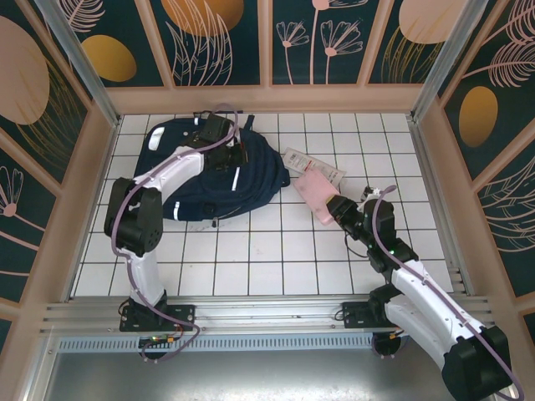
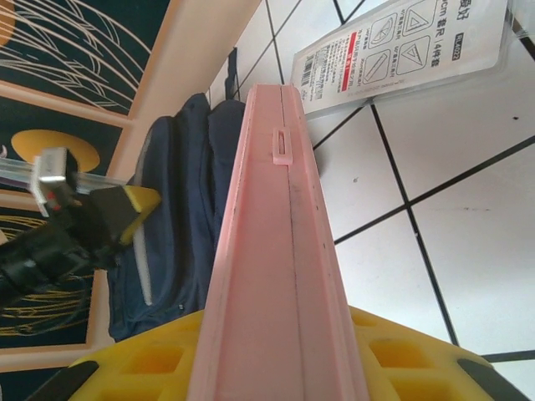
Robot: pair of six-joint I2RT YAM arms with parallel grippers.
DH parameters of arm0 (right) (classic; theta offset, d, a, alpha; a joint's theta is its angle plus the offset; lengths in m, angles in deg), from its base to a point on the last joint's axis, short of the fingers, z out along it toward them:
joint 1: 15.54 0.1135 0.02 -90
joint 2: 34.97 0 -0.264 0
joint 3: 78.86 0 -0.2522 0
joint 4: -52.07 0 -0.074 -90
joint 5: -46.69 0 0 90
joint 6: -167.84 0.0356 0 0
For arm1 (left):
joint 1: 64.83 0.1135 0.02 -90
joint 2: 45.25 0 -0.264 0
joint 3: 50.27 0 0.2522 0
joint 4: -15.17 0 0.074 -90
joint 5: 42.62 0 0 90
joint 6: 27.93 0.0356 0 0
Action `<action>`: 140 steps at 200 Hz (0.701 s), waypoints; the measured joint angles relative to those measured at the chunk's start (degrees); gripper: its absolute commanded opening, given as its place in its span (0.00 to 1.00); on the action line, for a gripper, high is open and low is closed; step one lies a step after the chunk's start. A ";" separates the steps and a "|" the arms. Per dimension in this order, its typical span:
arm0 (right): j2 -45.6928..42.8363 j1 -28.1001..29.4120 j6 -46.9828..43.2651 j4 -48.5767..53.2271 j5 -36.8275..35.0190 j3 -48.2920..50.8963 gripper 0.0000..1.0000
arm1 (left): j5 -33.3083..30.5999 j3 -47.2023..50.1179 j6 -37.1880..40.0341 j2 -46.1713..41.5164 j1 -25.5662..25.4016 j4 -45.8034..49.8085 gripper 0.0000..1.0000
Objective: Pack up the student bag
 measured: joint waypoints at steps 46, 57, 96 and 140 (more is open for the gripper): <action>0.35 -0.09 -6.14 4.22 0.74 -5.16 0.36 | -3.91 -3.37 2.36 -12.46 0.61 8.85 0.00; 0.61 -0.22 -8.04 4.24 2.16 -6.73 0.36 | -4.61 -3.72 2.78 -16.39 0.81 10.82 0.00; 3.50 -0.35 -13.64 4.98 9.77 -14.19 0.36 | -3.32 -5.46 3.80 -25.20 0.79 16.44 0.00; 7.50 -0.37 -14.16 3.91 21.38 -19.85 0.36 | 2.62 -6.05 5.20 -26.49 0.07 19.89 0.00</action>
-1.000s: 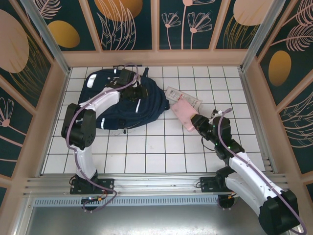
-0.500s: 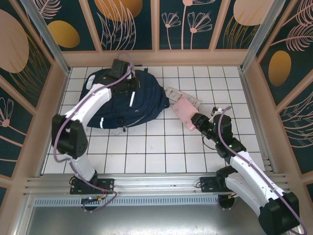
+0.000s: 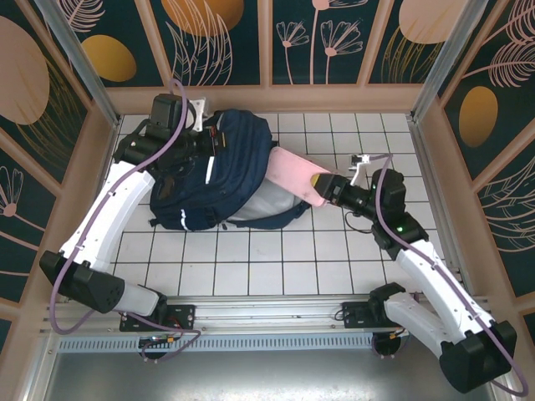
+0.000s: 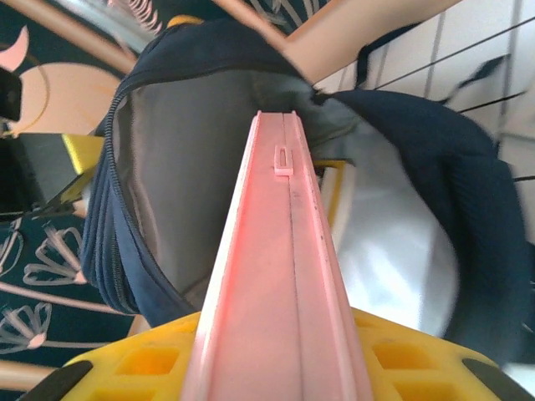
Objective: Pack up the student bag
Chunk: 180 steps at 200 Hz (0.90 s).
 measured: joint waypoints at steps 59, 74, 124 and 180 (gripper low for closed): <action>11.82 7.23 3.58 -2.25 6.99 -1.84 0.37 | 3.78 0.50 2.49 -2.78 -0.02 1.97 0.00; 15.54 10.25 5.09 -3.87 6.73 -3.32 0.37 | 4.90 0.98 2.51 -3.23 0.00 1.95 0.00; 30.82 16.39 9.75 -10.60 2.19 -14.23 0.37 | 7.02 1.31 2.49 -3.48 0.00 1.77 0.00; 51.30 22.49 13.49 -14.05 -4.07 -29.09 0.62 | 6.51 1.55 1.36 -4.87 0.81 1.49 0.00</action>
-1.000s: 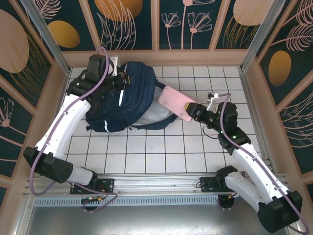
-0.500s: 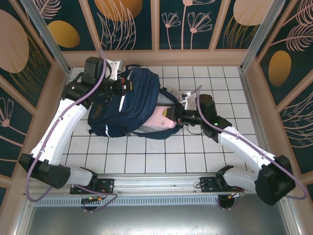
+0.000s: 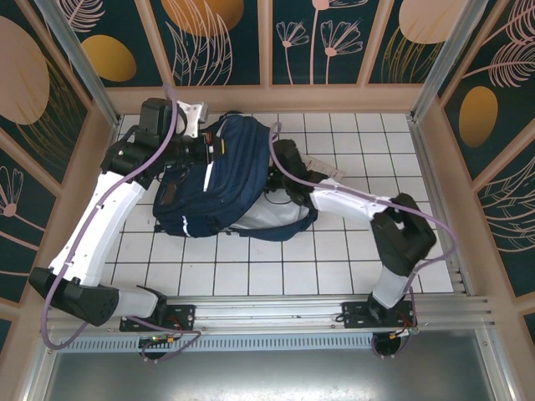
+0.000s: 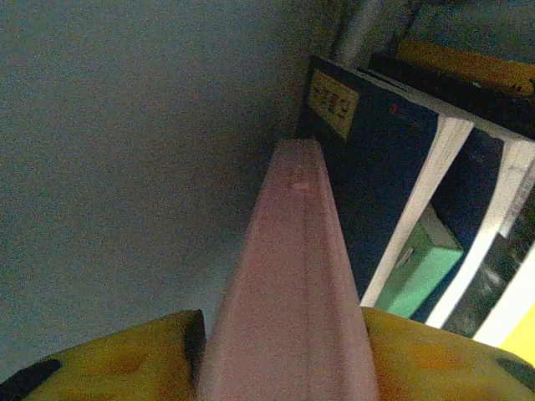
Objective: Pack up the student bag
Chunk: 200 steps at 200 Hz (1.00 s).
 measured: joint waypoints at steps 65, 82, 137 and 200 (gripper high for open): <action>5.77 3.96 -1.95 3.06 -6.32 -5.97 0.97 | 0.74 4.31 -2.91 -2.54 2.71 -3.80 0.00; 2.43 3.78 -4.02 4.70 -8.20 -4.39 0.99 | 0.70 4.66 -3.63 -2.84 3.21 -4.07 0.00; -14.67 3.37 -11.65 7.67 -14.40 3.93 0.97 | -4.28 3.32 -7.37 -3.87 7.08 -3.96 0.00; -28.15 -10.67 -13.60 12.68 -17.90 7.10 0.93 | -20.37 -11.54 -6.21 2.93 8.59 1.75 0.00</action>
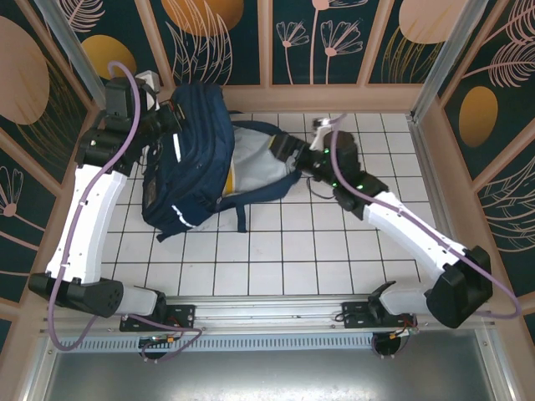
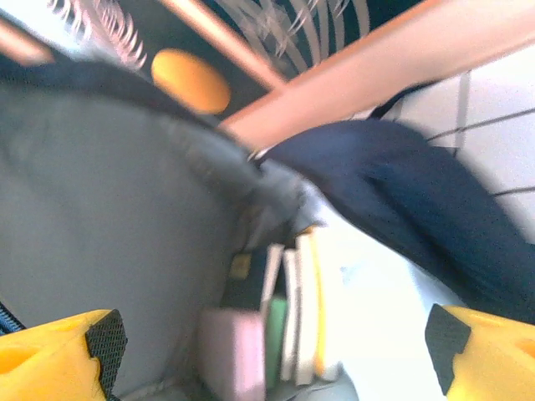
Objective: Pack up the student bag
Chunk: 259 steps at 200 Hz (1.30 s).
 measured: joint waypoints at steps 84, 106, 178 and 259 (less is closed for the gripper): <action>16.41 -10.27 -7.72 5.35 3.21 -4.37 0.96 | -15.91 -14.49 4.79 7.98 1.57 5.70 0.00; 25.40 -6.60 -14.14 6.34 0.83 -8.33 0.97 | -16.44 -14.64 5.11 7.98 1.68 5.86 0.00; 40.37 5.51 -34.07 4.09 -6.01 -14.69 0.99 | -17.09 -11.13 6.29 8.24 1.62 3.69 0.00; 51.95 7.13 -39.12 6.01 -10.40 -25.11 0.99 | -20.72 -11.08 7.78 10.32 2.01 3.63 0.00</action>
